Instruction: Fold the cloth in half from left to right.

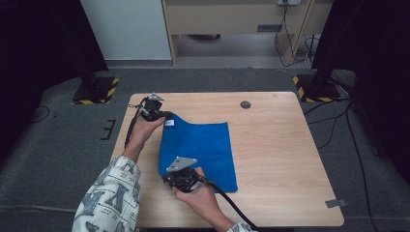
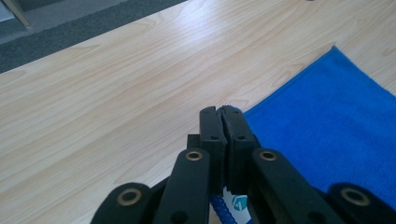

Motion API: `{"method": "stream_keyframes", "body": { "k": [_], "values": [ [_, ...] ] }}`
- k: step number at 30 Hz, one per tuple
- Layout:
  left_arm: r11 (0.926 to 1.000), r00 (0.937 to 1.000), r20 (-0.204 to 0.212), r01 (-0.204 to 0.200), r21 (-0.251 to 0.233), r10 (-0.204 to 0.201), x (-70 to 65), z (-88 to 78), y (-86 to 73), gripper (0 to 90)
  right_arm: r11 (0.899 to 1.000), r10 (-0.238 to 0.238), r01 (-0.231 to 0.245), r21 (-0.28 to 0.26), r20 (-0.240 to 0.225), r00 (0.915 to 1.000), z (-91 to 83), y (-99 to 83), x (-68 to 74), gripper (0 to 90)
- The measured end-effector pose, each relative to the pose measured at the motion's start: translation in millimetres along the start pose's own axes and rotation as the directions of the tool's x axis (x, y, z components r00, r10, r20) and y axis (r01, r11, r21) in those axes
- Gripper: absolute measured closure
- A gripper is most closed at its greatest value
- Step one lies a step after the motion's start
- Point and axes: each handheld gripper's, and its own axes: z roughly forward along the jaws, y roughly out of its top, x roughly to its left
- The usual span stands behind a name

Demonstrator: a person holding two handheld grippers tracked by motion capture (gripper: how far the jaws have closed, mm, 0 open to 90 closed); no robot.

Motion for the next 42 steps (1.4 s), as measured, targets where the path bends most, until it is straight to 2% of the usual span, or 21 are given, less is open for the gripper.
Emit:
{"method": "stream_keyframes", "body": {
  "k": [4, 14, 16, 23, 31, 42],
  "values": [
    [0.9999, 1.0, 0.007, 0.004, -0.013, -0.004, -11.8, 8.3, 7.2, 88.2, 1.0, 0.005, -0.005, -0.003, 0.011, 0.9999, -14.6, -4.3, -8.4, 87.9],
    [0.9994, 0.9993, 0.021, -0.031, -0.016, 0.031, -42.2, 28.6, 29.8, 88.2, 1.0, 0.001, 0.0, -0.006, 0.054, 0.9986, -47.7, -15.1, -26.4, 87.9],
    [0.9995, 0.9993, 0.03, -0.02, -0.025, 0.02, -47.8, 34.0, 32.6, 88.2, 1.0, 0.004, -0.004, -0.006, 0.061, 0.9981, -53.1, -16.9, -30.0, 87.9],
    [0.9992, 0.9983, 0.043, -0.04, 0.004, 0.04, -66.1, 55.0, 40.4, 88.2, 1.0, 0.005, -0.005, 0.002, 0.089, 0.996, -70.9, -25.9, -41.3, 87.9],
    [0.9982, 0.9977, 0.049, -0.049, 0.036, 0.047, -79.5, 75.8, 43.9, 88.1, 1.0, 0.017, -0.02, 0.019, 0.123, 0.9922, -85.0, -41.6, -53.2, 87.6],
    [0.9954, 0.9954, 0.072, -0.068, 0.068, 0.063, -97.9, 97.3, 45.8, 88.0, 0.997, 0.054, -0.062, 0.043, 0.165, 0.9848, -90.5, -64.8, -68.1, 86.9]
  ]
}}
